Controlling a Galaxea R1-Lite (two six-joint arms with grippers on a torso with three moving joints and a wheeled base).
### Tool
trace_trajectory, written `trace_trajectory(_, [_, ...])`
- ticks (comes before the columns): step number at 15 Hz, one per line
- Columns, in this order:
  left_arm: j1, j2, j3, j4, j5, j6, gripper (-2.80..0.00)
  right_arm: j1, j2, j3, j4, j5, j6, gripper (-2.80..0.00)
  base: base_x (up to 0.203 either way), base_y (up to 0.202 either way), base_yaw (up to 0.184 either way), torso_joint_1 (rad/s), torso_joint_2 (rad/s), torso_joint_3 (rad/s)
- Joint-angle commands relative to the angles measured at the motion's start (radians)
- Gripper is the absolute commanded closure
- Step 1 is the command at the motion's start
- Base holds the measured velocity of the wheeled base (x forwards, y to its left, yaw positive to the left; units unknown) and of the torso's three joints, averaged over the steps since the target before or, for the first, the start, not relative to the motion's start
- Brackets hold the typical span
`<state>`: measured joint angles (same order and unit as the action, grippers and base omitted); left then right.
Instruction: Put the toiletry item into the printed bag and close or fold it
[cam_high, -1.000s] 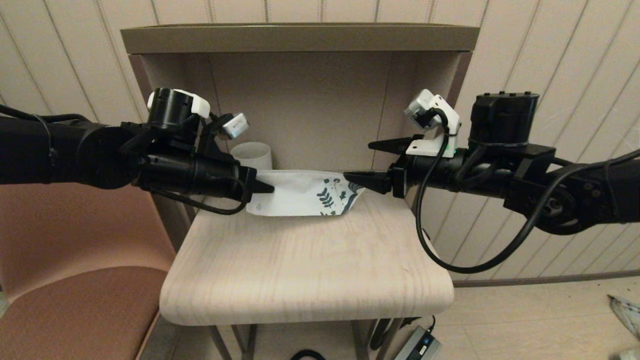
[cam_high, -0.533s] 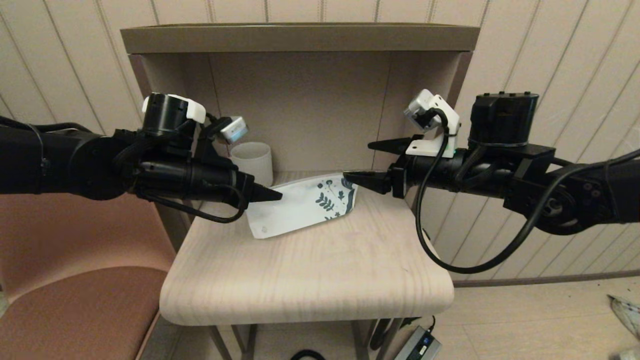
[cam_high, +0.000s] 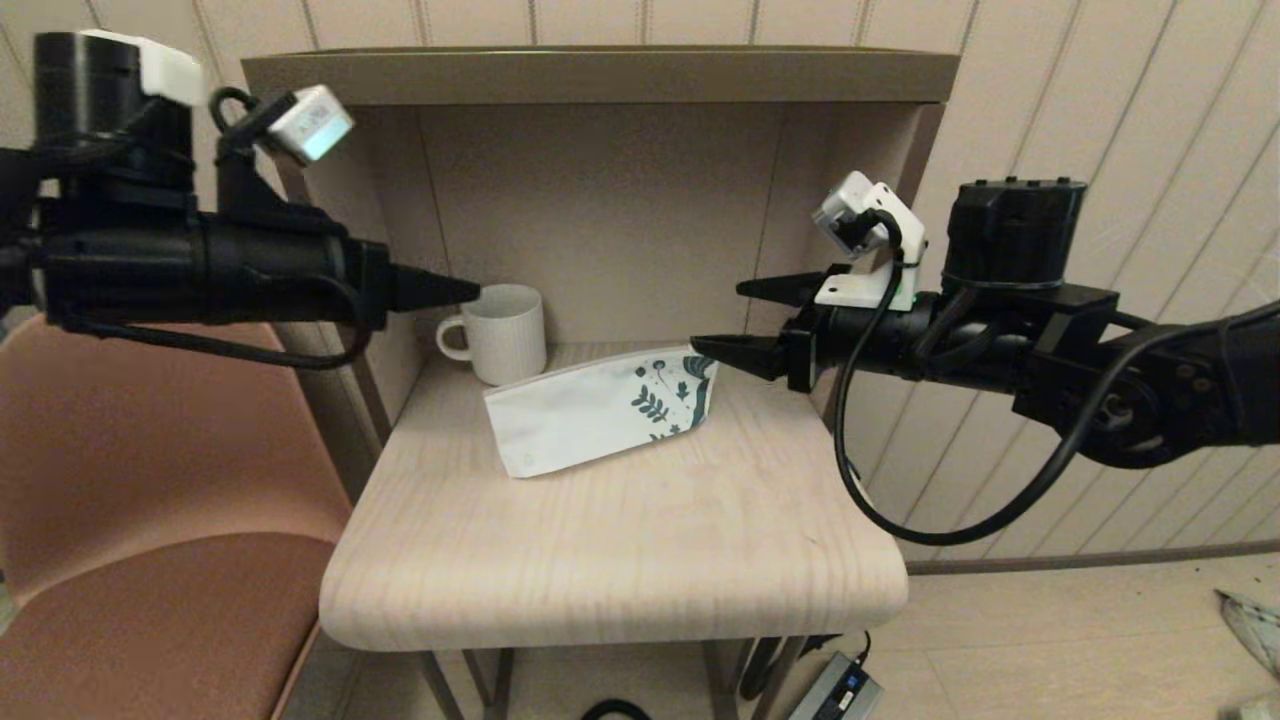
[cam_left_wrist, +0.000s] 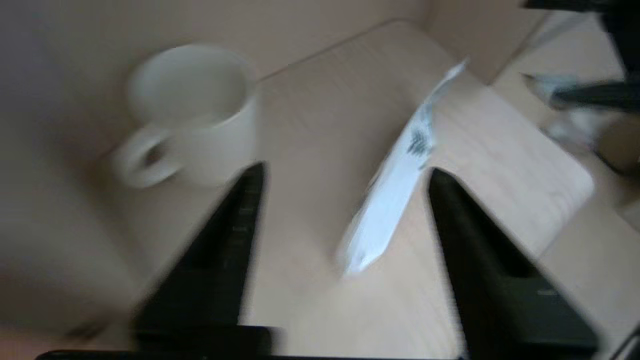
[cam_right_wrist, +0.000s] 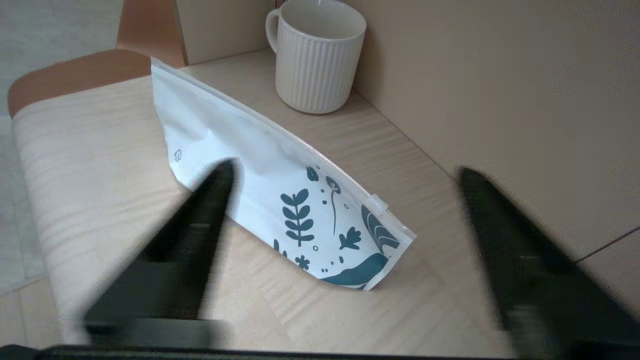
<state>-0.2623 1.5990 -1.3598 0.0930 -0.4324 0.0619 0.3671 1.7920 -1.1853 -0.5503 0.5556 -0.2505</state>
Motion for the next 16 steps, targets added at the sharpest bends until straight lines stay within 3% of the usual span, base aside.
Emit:
trace_trajectory(1, [0.036, -0.149, 0.062, 0.018, 0.017, 0.001, 0.0, -0.004, -0.032, 0.01, -0.002, 0.002, -0.002, 0.0, 0.0, 0.0, 0.0, 0.0, 0.0, 0.0])
trace_trajectory(4, [0.049, -0.316, 0.165, 0.053, 0.06, 0.005, 0.0, -0.017, -0.121, 0.067, -0.002, -0.034, -0.002, 0.0, 0.0, 0.0, 0.0, 0.0, 0.0, 0.0])
trace_trajectory(7, [0.052, -0.481, 0.195, 0.147, 0.122, 0.006, 0.0, -0.074, -0.283, 0.174, 0.016, -0.114, 0.007, 0.0, 0.0, 0.0, 0.0, 0.0, 0.0, 0.0])
trace_trajectory(10, [0.052, -0.637, 0.205, 0.251, 0.19, -0.004, 0.0, -0.101, -0.522, 0.235, 0.161, -0.244, 0.04, 0.0, 0.0, 0.0, 0.0, 0.0, 0.0, 0.0])
trace_trajectory(14, [0.052, -0.905, 0.292, 0.38, 0.363, -0.071, 0.0, -0.155, -0.924, 0.353, 0.437, -0.407, 0.063, 0.0, 0.0, 0.0, 0.0, 0.0, 0.0, 0.0])
trace_trajectory(16, [0.052, -1.032, 0.381, 0.434, 0.486, -0.099, 0.0, -0.2, -1.134, 0.445, 0.549, -0.494, 0.075, 0.0, 0.0, 0.0, 0.0, 0.0, 0.0, 0.0])
